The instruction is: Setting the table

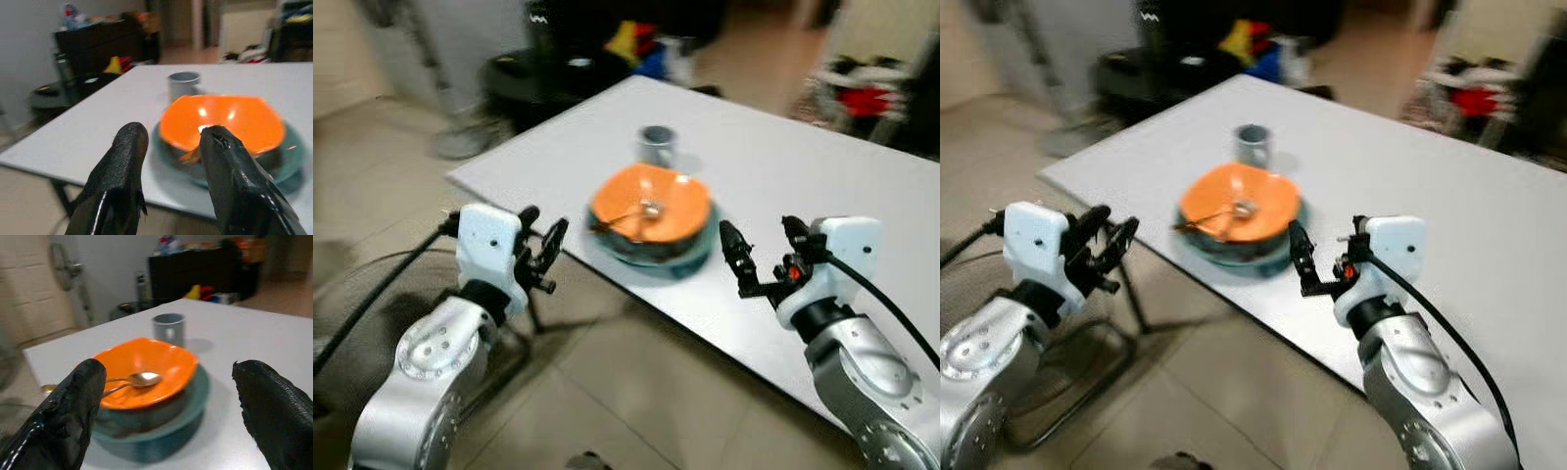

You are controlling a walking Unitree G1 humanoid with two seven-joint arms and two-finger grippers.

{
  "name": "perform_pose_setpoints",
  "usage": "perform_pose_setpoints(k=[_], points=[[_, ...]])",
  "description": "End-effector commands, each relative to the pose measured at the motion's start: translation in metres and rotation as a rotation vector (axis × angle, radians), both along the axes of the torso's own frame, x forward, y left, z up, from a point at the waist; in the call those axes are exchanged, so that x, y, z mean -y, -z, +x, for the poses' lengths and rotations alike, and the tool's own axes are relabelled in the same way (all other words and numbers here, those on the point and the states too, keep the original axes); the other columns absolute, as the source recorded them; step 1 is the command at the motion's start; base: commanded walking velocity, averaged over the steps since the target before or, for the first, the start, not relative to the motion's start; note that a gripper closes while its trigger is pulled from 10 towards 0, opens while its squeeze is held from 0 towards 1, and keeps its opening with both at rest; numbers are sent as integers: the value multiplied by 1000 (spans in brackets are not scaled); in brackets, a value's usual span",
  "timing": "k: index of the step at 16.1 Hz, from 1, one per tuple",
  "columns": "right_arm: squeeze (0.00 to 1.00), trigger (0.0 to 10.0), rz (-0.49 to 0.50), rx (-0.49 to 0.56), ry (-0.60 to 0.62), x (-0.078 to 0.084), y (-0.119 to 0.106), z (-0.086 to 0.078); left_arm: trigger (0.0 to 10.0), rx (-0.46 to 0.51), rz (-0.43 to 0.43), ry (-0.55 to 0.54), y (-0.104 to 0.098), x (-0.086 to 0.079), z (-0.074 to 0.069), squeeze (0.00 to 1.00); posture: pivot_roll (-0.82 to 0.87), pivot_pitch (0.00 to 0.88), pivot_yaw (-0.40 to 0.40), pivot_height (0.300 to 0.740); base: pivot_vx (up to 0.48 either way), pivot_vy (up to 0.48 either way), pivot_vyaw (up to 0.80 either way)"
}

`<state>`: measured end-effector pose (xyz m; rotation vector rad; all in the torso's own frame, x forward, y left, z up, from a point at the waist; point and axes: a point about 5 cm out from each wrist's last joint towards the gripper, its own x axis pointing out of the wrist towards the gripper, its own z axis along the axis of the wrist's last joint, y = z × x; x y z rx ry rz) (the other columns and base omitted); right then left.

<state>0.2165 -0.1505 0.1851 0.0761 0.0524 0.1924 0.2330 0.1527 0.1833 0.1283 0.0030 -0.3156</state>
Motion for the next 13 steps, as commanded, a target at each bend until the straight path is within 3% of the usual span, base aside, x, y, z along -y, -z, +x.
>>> perform_pose_setpoints(k=[1,4,12,13], points=[[1000,10000,-4,8,2,4,1,-1,10000,-1,29,-10,1,0,-1,0,108,0,39,740,0,0,800],[1000,10000,-5,-32,17,3,11,-3,10000,11,96,-15,5,-1,2,0,103,0,45,740,0,0,800],[1000,10000,6,-59,-2,-1,18,-4,10000,30,84,-9,3,0,6,0,101,0,48,740,0,0,800],[1000,10000,-1,-63,-12,-3,19,-4,10000,30,82,-7,3,0,5,0,102,0,46,740,0,319,0]])
